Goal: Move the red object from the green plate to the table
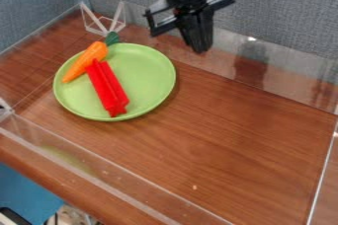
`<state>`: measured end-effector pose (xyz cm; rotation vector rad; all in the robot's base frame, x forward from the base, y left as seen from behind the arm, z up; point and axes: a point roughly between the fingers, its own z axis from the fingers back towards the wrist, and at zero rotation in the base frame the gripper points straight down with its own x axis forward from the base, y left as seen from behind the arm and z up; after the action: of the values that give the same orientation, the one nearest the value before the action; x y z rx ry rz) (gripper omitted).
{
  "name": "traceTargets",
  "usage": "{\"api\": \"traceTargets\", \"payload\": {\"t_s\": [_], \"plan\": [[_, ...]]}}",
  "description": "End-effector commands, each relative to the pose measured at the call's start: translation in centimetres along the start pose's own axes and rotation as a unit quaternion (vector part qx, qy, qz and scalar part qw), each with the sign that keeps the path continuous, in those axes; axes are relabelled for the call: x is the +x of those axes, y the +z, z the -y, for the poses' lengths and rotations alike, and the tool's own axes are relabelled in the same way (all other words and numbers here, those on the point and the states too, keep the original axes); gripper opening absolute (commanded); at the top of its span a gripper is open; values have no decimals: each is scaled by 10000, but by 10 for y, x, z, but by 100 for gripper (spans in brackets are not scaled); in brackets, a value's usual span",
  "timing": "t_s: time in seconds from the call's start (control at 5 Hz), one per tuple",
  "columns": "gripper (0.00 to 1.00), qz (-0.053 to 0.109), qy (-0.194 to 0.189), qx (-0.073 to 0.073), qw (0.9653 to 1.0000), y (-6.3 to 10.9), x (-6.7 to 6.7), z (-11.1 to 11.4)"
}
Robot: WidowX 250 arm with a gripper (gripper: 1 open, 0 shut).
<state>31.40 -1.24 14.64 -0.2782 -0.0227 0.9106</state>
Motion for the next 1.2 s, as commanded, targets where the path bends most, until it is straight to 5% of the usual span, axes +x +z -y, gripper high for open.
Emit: {"api": "traceTargets", "payload": {"t_s": [0.0,0.2,0.4,0.8,1.0], "plan": [[0,266,243,-271,9990,6,9,14],[100,387,129,-153,9991,9,22,-5],[100,571,74,-32,9983,13,39,-32],[100,853,560,77,9948,11,71,-78],[100,1002,685,202,9924,-6,68,-86]]}}
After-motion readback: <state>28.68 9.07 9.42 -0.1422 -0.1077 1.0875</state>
